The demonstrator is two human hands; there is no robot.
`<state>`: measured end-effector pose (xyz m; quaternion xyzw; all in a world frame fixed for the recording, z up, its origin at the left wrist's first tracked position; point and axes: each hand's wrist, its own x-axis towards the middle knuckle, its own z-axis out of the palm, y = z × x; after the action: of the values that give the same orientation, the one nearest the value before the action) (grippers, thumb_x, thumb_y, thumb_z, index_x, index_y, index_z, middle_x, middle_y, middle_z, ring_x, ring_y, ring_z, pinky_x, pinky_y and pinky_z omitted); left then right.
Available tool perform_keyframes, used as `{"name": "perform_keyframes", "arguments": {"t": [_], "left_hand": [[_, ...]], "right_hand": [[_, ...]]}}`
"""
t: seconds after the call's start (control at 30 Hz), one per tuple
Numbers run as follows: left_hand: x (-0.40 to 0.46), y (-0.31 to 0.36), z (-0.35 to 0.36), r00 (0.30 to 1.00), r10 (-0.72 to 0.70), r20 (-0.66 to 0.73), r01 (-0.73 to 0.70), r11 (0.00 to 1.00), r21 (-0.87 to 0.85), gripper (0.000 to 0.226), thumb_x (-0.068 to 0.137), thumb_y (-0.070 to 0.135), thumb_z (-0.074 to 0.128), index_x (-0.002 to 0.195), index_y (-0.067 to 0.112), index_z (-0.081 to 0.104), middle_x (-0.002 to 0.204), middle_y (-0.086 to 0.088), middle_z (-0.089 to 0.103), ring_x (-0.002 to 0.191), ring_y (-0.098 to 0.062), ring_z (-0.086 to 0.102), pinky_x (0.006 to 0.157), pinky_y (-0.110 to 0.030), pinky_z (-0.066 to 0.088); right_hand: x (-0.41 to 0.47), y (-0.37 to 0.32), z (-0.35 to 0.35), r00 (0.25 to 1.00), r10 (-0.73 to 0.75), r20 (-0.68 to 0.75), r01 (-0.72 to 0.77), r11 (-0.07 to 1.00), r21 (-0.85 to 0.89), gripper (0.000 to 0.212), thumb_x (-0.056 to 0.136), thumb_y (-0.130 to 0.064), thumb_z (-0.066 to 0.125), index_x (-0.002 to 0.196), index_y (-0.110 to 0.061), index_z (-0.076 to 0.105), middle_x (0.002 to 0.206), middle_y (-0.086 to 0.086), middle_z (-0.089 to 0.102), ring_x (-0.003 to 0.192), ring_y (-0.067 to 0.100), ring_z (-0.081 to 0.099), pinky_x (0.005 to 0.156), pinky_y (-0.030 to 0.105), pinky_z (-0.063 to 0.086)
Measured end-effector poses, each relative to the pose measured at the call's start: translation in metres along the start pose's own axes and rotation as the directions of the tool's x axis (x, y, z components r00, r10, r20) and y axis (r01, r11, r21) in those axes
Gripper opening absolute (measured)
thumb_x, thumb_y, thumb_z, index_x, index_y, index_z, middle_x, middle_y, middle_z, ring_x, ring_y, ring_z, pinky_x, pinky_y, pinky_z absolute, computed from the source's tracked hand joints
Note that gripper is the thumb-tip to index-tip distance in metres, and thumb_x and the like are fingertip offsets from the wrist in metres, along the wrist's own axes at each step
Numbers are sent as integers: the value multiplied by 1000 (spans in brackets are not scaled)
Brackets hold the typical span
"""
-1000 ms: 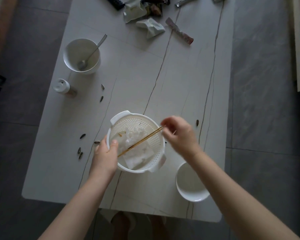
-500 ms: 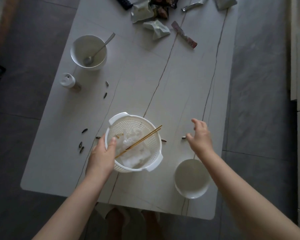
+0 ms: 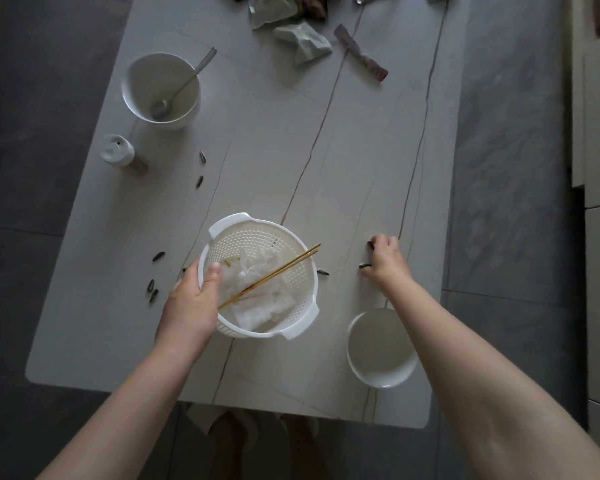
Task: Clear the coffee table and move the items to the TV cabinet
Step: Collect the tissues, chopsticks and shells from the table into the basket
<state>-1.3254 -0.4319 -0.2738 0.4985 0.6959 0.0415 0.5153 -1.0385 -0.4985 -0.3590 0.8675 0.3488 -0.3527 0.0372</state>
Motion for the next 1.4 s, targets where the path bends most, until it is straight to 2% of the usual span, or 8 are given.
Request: {"name": "perform_keyframes", "arguments": {"t": [0.33, 0.53, 0.6, 0.8, 0.97, 1.17, 1.27, 1.4], "left_hand": [[-6, -18, -35, 998, -27, -61, 27, 1000, 5, 41, 95, 52, 34, 129, 34, 47, 114, -4, 61, 102, -29, 60, 89, -52, 51], [-5, -41, -69, 992, -58, -113, 58, 998, -8, 40, 95, 54, 33, 122, 29, 50, 108, -7, 63, 98, -31, 61, 87, -52, 52], [-5, -50, -81, 986, -81, -143, 83, 997, 8, 43, 95, 54, 34, 123, 27, 50, 109, -10, 62, 99, -34, 61, 88, -53, 52], [-7, -82, -114, 967, -133, -219, 126, 991, -45, 40, 95, 51, 37, 121, 24, 52, 105, -10, 62, 97, -37, 62, 86, -56, 51], [-9, -106, -139, 952, -141, -271, 123, 989, -81, 38, 96, 44, 40, 125, 22, 53, 109, -6, 60, 103, -33, 60, 91, -49, 50], [-6, -124, -164, 943, -187, -275, 141, 974, -179, 38, 97, 40, 41, 128, 22, 51, 119, -11, 59, 109, -34, 58, 93, -55, 48], [-2, -129, -173, 941, -190, -279, 142, 973, -182, 37, 97, 41, 40, 127, 22, 51, 119, -12, 59, 108, -35, 59, 92, -55, 49], [2, -132, -178, 945, -193, -264, 150, 973, -175, 39, 96, 44, 40, 128, 23, 50, 120, -11, 59, 107, -34, 59, 90, -55, 50]], "right_hand": [[-43, -59, 52, 999, -4, 38, 0, 995, 104, 33, 88, -11, 55, 118, -11, 42, 120, 12, 43, 101, 34, 53, 81, 39, 46], [-50, -88, 64, 994, -101, 37, 82, 933, 350, 39, 86, -8, 58, 124, -9, 49, 124, 15, 46, 110, 28, 53, 96, 34, 42], [-53, -87, 64, 999, -40, -14, 42, 945, 325, 39, 86, -10, 58, 124, -11, 49, 125, 14, 47, 109, 29, 54, 95, 39, 45], [-63, -90, 76, 1000, 14, 22, -18, 977, 214, 45, 84, -11, 60, 125, -10, 44, 128, 16, 40, 113, 34, 49, 95, 36, 43], [-64, -139, 91, 995, -101, 15, 95, 969, 226, 34, 85, -3, 56, 118, -2, 49, 121, 22, 44, 110, 35, 49, 92, 32, 38], [-67, -200, 115, 966, -238, 102, 207, 945, 252, 37, 85, -3, 57, 121, -6, 51, 120, 17, 50, 111, 29, 51, 94, 31, 38], [-71, -215, 119, 971, -238, 24, 219, 925, 310, 33, 88, -4, 51, 121, -8, 53, 119, 14, 50, 104, 25, 55, 87, 25, 39], [-69, -198, 106, 987, -38, -158, 75, 968, 238, 37, 87, -6, 48, 123, -11, 52, 127, 14, 44, 113, 30, 50, 90, 34, 42]]}}
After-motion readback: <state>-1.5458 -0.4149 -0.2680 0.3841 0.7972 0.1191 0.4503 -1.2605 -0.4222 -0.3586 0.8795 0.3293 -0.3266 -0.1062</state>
